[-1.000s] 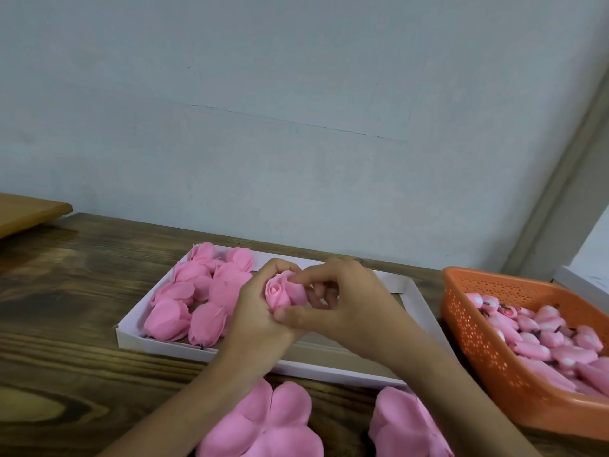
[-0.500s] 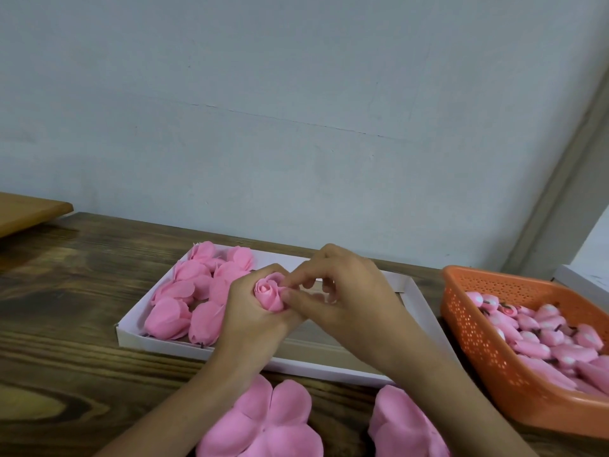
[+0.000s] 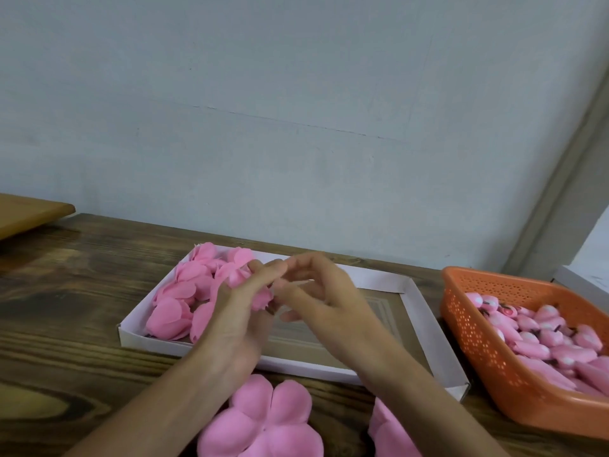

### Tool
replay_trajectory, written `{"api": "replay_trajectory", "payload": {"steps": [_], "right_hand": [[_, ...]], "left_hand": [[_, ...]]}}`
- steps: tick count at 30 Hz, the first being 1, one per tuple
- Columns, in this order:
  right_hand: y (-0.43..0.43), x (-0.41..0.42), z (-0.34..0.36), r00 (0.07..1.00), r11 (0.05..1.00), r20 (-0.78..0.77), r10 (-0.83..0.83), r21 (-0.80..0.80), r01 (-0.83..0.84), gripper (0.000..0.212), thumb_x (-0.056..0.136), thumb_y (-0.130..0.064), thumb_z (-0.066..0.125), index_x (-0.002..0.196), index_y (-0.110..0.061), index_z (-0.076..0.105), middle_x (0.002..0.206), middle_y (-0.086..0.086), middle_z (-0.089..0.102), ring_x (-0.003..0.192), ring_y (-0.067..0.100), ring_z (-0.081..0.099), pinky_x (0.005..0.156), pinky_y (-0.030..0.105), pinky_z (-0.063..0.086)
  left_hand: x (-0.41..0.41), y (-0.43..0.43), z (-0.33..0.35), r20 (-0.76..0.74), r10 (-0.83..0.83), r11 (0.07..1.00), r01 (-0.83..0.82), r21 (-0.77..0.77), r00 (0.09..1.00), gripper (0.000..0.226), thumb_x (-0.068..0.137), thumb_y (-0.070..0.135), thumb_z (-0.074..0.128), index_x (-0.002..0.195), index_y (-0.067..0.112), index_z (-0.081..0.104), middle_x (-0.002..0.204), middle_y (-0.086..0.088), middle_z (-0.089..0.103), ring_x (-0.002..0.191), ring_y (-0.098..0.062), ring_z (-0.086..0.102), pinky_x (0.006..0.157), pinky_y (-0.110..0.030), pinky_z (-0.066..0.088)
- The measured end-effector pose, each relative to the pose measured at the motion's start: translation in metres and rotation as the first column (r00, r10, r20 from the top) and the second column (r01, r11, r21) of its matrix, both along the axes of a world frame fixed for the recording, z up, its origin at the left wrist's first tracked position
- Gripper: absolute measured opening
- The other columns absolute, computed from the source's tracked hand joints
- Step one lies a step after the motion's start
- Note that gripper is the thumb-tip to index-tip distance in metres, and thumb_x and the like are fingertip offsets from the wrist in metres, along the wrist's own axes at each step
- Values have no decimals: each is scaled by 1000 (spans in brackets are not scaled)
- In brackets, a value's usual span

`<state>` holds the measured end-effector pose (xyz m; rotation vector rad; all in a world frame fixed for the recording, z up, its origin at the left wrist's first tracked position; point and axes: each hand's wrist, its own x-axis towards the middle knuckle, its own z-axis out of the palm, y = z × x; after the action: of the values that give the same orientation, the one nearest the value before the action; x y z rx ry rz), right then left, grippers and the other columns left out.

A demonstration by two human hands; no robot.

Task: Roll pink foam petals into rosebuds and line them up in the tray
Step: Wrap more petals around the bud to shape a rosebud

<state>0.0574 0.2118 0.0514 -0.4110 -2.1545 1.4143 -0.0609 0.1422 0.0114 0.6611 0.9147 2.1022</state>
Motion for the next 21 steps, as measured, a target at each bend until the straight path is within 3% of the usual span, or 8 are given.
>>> {"api": "replay_trajectory", "payload": {"steps": [2, 5, 7, 9, 11, 13, 19, 21], "right_hand": [[-4, -4, -7, 996, 995, 17, 91, -28, -91, 29, 94, -13, 74, 119, -20, 62, 113, -3, 73, 98, 15, 72, 90, 40, 61], [-8, -7, -18, 996, 995, -60, 65, -66, -69, 36, 88, -7, 80, 116, -19, 62, 109, -2, 76, 89, 8, 73, 80, 23, 57], [-10, -9, -21, 993, 991, -114, 33, -127, -48, 34, 87, -4, 80, 114, -15, 63, 105, 1, 77, 87, 11, 74, 77, 22, 56], [-12, -10, -22, 990, 987, -140, 1, -161, -24, 31, 87, -3, 80, 113, -9, 65, 103, 6, 78, 89, 19, 75, 80, 28, 59], [-13, -11, -22, 987, 982, -159, -15, -187, -15, 23, 89, -1, 77, 109, -5, 68, 100, 11, 78, 91, 23, 75, 86, 33, 60], [-14, -10, -20, 984, 970, -176, -7, -240, -36, 15, 90, 2, 72, 105, -1, 71, 95, 14, 78, 86, 20, 75, 82, 28, 60], [-15, -7, -10, 980, 781, -134, 148, -592, -199, 10, 92, -4, 61, 91, -7, 70, 85, 14, 66, 76, 18, 66, 82, 27, 60], [-12, -7, -8, 976, 704, -125, 176, -677, -214, 10, 92, -5, 60, 90, -9, 68, 86, 12, 68, 79, 20, 69, 83, 27, 60]], "left_hand": [[5, -3, 3, 116, -47, 998, 52, -40, 992, 66, 50, 34, 96, 103, 4, 71, 98, -16, 75, 88, -28, 76, 73, -38, 63], [12, -3, 7, 193, -42, 997, 52, -48, 980, 47, 45, 32, 96, 85, 16, 75, 79, -6, 72, 68, -19, 72, 57, -28, 58], [12, -3, 6, 193, -65, 997, 73, -33, 979, 39, 47, 39, 92, 76, 17, 78, 77, -5, 70, 67, -16, 71, 58, -27, 58], [10, -5, 7, 191, -92, 995, 98, -20, 977, 34, 54, 43, 91, 74, 18, 80, 82, -5, 71, 73, -15, 72, 73, -29, 58], [11, -7, 9, 145, -103, 993, 111, -46, 984, 38, 59, 45, 91, 82, 16, 82, 104, -10, 76, 89, -20, 76, 96, -39, 48], [12, -8, 12, 93, -107, 992, 113, -61, 990, 42, 61, 45, 91, 89, 15, 82, 120, -17, 74, 104, -25, 75, 105, -44, 43], [13, -12, 11, -25, -176, 983, 175, -53, 984, 25, 70, 42, 82, 68, 19, 75, 108, -12, 78, 108, -23, 74, 75, -28, 62], [12, -12, 10, -35, -170, 983, 167, -73, 985, 32, 69, 41, 81, 72, 11, 68, 111, -24, 74, 111, -25, 73, 71, -29, 62]]}}
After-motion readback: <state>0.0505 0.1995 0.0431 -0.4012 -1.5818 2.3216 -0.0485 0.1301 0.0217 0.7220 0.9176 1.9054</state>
